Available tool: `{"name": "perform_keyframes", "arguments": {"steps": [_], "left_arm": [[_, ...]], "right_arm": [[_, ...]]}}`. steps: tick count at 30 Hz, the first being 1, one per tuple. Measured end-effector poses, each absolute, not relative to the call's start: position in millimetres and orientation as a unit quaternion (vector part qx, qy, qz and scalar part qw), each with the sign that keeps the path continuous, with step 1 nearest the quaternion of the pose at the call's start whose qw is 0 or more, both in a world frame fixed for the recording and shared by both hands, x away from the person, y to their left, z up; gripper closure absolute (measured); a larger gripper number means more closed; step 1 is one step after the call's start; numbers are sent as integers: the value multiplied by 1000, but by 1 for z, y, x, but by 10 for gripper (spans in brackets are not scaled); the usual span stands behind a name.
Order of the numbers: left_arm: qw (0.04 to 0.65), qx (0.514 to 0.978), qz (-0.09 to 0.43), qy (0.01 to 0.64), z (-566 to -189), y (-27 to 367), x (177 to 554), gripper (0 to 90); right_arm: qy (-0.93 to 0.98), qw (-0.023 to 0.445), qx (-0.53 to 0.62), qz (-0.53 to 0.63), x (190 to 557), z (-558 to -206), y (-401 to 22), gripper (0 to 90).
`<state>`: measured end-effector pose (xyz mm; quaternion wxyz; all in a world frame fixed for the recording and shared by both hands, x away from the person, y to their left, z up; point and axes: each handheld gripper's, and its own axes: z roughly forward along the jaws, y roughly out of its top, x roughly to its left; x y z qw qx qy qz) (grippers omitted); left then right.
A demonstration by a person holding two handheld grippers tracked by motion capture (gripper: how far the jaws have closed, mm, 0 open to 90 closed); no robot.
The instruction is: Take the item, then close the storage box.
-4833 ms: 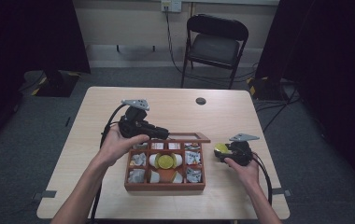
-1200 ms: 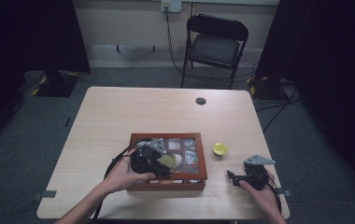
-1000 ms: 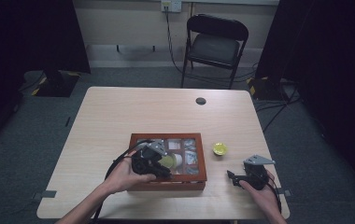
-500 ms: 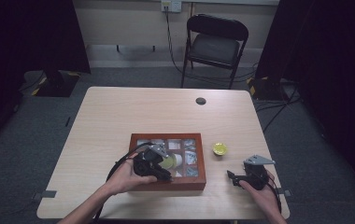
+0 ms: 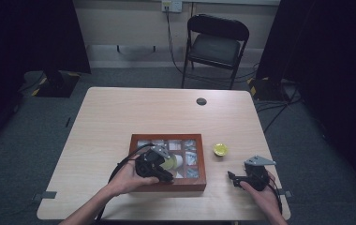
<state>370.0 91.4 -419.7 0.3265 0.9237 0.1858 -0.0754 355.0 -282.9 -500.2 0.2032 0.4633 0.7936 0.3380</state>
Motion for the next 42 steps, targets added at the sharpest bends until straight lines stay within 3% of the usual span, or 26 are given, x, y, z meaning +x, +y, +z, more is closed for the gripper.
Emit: {"name": "perform_keyframes", "arguments": {"steps": [7,11,21,26,42], "left_arm": [[336,919,-85,189,-421,93,371,846],[339,917,-93,190,-422,92,371,784],[367,900,-71,225,-413,102,374,428],[399,884,-57,237,-405,116,377,327],[427,860,4,280,-389,163,380,219]], "right_arm": [[794,203,463,338,355,-500,-283,162],[794,203,463,338,355,-500,-283,162],[794,203,463,338,355,-500,-283,162],[793,204,464,338,355,-500,-283,162],[793,204,465,338,355,-500,-282,162]]}}
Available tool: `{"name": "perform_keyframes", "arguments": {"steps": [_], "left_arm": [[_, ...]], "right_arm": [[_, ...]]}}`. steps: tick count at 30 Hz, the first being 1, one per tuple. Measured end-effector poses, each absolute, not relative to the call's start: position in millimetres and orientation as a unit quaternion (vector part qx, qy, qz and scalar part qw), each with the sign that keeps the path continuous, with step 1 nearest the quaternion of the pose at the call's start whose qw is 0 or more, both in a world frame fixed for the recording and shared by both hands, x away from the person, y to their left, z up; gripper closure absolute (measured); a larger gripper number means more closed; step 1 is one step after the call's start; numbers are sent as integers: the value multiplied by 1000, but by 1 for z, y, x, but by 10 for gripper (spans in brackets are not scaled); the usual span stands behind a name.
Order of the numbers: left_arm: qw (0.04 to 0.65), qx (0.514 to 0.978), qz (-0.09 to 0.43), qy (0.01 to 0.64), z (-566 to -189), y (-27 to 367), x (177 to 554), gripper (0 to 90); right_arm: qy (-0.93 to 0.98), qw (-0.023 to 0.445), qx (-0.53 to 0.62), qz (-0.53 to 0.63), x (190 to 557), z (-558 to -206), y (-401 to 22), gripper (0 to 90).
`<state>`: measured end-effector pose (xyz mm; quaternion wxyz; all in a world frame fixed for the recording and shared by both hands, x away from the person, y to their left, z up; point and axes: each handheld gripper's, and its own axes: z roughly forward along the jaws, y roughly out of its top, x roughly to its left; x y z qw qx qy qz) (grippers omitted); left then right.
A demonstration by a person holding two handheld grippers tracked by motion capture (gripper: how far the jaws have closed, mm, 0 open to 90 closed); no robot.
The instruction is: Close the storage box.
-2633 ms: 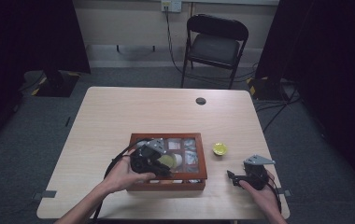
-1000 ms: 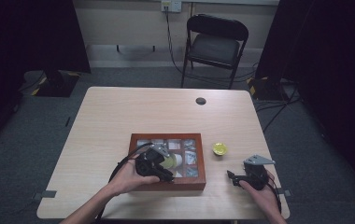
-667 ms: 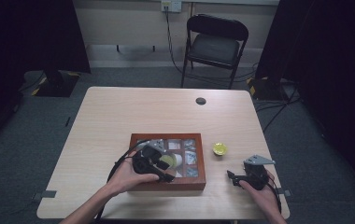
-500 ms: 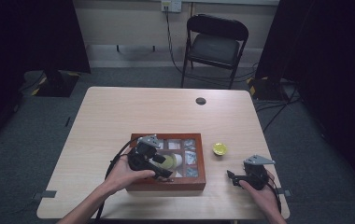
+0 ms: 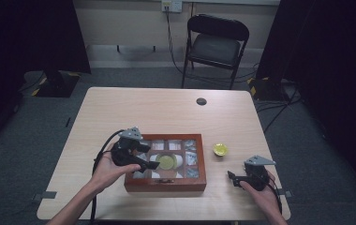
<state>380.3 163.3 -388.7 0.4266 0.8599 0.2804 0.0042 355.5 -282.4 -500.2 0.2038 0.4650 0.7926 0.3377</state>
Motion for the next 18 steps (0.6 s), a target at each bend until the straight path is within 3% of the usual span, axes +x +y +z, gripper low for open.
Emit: {"name": "perform_keyframes", "arguments": {"steps": [18], "left_arm": [[432,833,48,341,-400,229,377,190]], "right_arm": [[792,204,465,338,356,-500,-282,161]]}}
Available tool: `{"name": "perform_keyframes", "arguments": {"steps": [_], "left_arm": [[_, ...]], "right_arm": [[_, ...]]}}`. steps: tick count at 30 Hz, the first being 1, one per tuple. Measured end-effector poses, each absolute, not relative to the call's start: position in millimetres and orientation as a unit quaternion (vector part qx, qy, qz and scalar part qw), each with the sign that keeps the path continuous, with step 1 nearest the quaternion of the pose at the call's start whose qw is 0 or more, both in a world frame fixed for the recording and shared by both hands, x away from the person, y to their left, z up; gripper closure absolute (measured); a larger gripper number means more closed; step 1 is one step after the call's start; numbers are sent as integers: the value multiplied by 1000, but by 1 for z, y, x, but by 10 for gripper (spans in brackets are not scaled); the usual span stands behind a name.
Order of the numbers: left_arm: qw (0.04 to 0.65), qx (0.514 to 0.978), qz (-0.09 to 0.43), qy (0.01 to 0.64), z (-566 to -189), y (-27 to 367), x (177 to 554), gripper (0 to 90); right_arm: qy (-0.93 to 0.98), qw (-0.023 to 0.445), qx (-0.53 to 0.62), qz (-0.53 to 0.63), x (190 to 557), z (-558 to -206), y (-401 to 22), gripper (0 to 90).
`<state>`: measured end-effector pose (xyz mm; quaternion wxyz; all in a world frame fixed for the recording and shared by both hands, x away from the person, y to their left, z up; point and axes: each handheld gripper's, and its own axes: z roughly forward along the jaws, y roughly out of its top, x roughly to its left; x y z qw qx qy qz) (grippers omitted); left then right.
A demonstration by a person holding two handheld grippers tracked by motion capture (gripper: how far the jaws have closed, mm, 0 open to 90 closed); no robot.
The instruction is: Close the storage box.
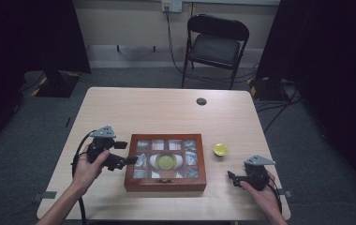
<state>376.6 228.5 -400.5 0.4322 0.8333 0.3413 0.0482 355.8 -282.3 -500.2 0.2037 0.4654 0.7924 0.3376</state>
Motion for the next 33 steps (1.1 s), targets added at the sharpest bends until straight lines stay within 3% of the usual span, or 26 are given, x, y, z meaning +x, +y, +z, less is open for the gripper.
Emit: {"name": "perform_keyframes", "arguments": {"steps": [21,33], "left_arm": [[373,800,105,459,-444,303,369,175],[301,805,142,492,-482,322,355,176]], "right_arm": [[792,204,465,338,356,-500,-282,162],[792,204,465,338,356,-500,-282,162]]}}
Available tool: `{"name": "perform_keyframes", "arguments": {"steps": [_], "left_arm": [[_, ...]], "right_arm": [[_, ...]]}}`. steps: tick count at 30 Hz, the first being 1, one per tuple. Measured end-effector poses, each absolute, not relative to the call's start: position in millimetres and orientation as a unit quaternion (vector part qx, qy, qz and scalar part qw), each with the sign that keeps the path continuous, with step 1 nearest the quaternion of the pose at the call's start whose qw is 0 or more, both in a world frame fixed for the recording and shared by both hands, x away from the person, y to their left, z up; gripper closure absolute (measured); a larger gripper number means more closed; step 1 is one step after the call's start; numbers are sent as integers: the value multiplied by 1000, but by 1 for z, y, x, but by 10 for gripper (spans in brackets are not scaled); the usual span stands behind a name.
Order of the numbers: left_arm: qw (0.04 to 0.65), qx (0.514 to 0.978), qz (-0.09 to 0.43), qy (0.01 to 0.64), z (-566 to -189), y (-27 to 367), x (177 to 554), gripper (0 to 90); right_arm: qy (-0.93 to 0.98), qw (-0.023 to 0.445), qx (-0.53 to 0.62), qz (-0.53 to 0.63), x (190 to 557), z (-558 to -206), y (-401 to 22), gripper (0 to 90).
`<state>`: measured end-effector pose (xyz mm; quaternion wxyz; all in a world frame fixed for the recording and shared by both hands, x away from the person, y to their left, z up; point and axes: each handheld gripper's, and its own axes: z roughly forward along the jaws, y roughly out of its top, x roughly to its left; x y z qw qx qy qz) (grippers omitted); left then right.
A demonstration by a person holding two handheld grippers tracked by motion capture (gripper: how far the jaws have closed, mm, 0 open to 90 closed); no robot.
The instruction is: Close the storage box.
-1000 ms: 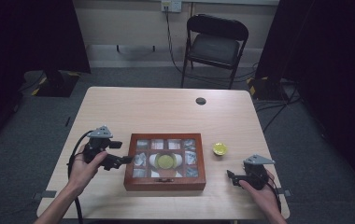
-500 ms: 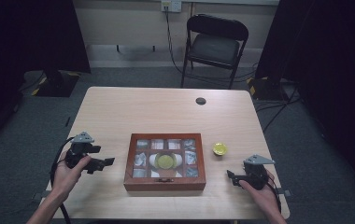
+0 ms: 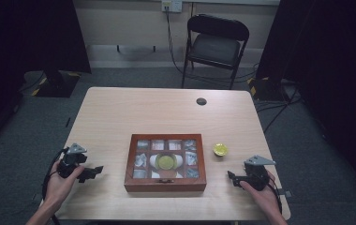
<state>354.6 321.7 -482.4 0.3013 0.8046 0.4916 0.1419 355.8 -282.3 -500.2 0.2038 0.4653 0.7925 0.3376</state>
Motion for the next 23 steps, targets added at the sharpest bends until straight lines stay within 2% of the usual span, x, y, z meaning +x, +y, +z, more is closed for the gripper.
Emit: {"name": "perform_keyframes", "arguments": {"steps": [5,9,13,23], "left_arm": [[289,808,152,491,-495,325,353,174],[304,802,164,487,-499,326,353,137],[343,792,183,470,-510,327,351,14],[337,791,186,476,-510,327,351,1]], "right_arm": [[792,204,465,338,356,-500,-282,162],[792,204,465,338,356,-500,-282,162],[792,204,465,338,356,-500,-282,162],[790,206,469,335,355,-500,-282,146]]}}
